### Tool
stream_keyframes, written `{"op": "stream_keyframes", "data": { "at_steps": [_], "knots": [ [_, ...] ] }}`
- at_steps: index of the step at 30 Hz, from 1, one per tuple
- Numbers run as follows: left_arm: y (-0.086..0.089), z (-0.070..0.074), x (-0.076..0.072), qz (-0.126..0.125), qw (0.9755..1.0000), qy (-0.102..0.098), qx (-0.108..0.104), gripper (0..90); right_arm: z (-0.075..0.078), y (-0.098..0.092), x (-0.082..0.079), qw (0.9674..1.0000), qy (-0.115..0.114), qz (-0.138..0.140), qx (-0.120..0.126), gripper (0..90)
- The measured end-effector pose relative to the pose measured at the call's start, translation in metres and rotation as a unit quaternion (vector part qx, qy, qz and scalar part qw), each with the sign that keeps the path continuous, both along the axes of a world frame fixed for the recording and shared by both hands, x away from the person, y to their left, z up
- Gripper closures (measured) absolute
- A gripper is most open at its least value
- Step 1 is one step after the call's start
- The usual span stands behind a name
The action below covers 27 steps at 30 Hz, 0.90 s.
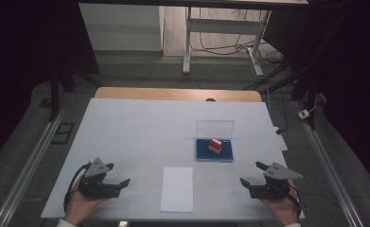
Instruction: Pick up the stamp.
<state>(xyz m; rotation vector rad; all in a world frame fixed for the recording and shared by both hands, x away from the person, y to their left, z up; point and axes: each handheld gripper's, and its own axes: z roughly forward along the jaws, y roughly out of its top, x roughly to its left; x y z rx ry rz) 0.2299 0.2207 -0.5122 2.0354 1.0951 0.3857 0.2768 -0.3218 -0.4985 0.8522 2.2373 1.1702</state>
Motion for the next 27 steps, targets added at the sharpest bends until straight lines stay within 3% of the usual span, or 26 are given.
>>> {"op": "stream_keyframes", "data": {
  "at_steps": [15,27],
  "knots": [
    [0.0008,-0.0014,0.0014,-0.006,0.9999,0.005,0.010,15.4,-0.0011,0.0008,0.0002,0.9999,0.013,0.008,-0.002,19.5],
    [-0.0011,0.0008,0.0026,-0.001,0.9998,-0.007,0.019,16.6,0.0016,0.0012,0.0019,0.9998,0.018,0.012,0.004,22.2]
  ]
}}
